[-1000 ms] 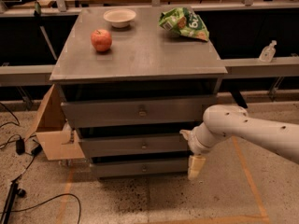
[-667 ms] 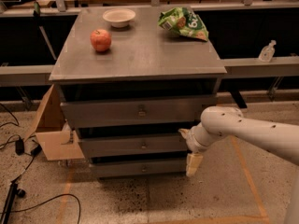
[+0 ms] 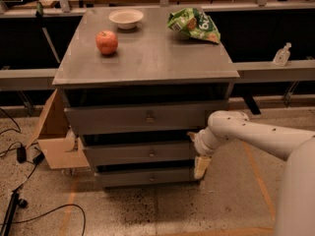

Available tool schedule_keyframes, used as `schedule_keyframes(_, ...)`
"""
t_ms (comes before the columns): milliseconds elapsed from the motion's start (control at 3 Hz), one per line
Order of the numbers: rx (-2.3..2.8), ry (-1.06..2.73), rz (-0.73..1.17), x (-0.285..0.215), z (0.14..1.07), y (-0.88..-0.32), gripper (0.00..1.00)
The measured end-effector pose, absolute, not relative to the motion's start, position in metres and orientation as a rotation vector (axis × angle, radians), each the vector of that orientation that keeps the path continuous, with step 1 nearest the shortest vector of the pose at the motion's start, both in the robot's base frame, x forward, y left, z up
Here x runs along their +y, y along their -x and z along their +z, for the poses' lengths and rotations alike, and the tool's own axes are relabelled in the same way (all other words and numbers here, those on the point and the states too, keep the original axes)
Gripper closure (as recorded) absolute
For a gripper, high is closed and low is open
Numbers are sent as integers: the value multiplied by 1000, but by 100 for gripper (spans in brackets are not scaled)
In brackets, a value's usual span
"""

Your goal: Open middle drawer

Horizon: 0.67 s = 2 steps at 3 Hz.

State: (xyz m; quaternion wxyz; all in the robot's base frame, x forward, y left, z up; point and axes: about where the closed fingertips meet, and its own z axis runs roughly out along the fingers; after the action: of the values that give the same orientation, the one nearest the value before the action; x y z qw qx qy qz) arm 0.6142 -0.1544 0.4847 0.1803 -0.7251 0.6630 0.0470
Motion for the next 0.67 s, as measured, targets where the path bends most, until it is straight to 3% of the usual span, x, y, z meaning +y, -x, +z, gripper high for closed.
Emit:
schedule_keyframes(333, 1880, 2064, 139, -153, 468, -628, 0)
schedule_keyframes(667, 1885, 2070, 146, -151, 456, -641, 15)
